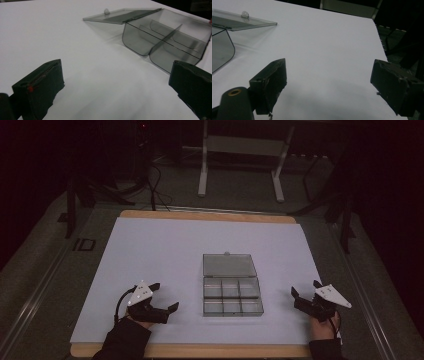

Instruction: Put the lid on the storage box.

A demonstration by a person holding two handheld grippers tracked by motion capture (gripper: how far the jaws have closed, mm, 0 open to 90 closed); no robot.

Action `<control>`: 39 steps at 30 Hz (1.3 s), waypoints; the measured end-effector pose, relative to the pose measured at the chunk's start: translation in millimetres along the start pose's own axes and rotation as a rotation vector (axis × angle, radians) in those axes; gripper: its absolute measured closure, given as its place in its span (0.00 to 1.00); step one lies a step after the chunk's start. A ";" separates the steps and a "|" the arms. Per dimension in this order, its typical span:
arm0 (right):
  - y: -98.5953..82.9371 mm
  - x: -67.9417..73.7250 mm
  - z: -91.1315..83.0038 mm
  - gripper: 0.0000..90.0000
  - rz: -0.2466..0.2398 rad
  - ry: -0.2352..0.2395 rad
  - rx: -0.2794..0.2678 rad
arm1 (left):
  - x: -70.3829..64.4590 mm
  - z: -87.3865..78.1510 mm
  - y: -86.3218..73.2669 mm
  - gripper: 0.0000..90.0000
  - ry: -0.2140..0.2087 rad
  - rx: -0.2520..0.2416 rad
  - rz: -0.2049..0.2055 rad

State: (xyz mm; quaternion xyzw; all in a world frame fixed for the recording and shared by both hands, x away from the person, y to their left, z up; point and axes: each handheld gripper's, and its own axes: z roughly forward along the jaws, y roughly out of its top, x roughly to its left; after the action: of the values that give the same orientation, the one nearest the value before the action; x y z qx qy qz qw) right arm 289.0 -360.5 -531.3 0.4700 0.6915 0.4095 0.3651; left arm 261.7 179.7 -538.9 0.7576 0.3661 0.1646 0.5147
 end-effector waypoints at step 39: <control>0.4 -1.1 1.2 0.15 0.009 0.016 0.009 | -6.4 65.5 84.7 0.02 -0.163 0.217 -0.029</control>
State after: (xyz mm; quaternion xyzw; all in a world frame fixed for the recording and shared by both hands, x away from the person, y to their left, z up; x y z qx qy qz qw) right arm 290.5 -361.3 -531.3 0.4713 0.6941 0.4117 0.3557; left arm 331.0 114.7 -489.0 0.8144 0.3494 0.0544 0.4602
